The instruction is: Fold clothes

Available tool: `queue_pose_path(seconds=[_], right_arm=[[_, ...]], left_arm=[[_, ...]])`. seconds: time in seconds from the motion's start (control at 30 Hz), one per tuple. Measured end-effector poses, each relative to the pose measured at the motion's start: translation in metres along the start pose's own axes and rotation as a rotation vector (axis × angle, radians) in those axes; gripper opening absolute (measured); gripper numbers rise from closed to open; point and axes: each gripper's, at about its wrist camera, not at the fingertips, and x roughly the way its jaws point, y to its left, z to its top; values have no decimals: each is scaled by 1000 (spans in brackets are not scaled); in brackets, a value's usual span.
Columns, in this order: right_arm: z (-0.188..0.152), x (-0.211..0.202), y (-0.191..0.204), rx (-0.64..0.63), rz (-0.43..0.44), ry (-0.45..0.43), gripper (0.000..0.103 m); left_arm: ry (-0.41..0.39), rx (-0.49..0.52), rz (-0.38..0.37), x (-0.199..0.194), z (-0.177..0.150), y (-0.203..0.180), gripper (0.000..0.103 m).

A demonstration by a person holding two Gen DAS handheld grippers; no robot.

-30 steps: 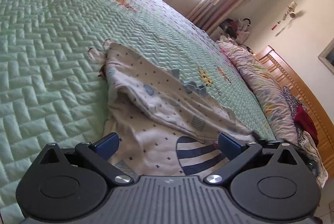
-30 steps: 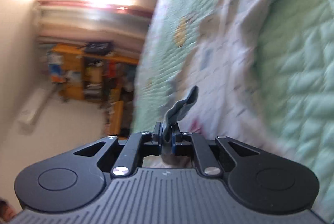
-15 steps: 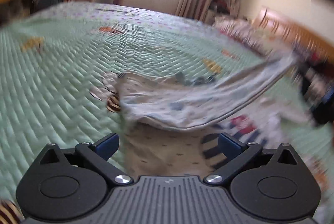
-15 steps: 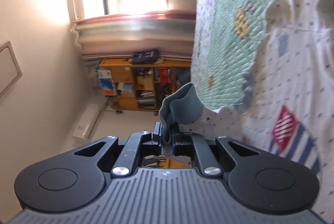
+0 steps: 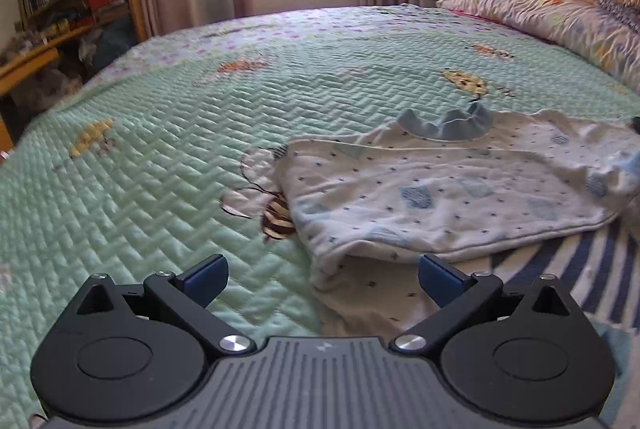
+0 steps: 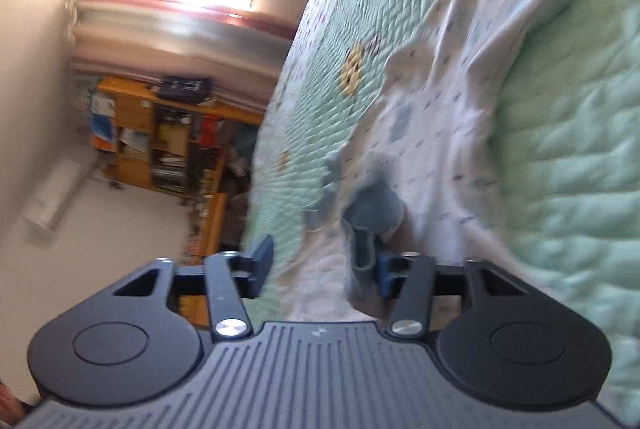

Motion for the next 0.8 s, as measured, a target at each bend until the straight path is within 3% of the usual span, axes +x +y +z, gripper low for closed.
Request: queue_pose_path(seconds=[0.13,0.27,0.37,0.5,0.6,0.7,0.73,0.8], right_arm=[[-24,-9,23,-163,-49,-13,56],[-49,-3,51,-249,4,5,61],[-61,3,67,-279,21,0,62],[-69,-10,78,-299,-3,-115,63],[-53,-36,54,-200,-123,-218,63],[-27,-61,9,-54,-312,-314,67],[-20,-66,-3,-6,-327,-318,67],[-17,-70,-4,-7,-261,-324,67]], left_arm=[[-31,129,118,4,-5,-11,101],[-38,233,231,10,-5,-18,102],[-32,244,281,19,0,-20,102],[-16,212,308,29,10,-19,103],[-7,179,315,28,7,-10,103],[-9,164,303,28,3,-5,103],[-10,166,305,27,3,-5,102],[-12,170,309,27,3,-6,103]])
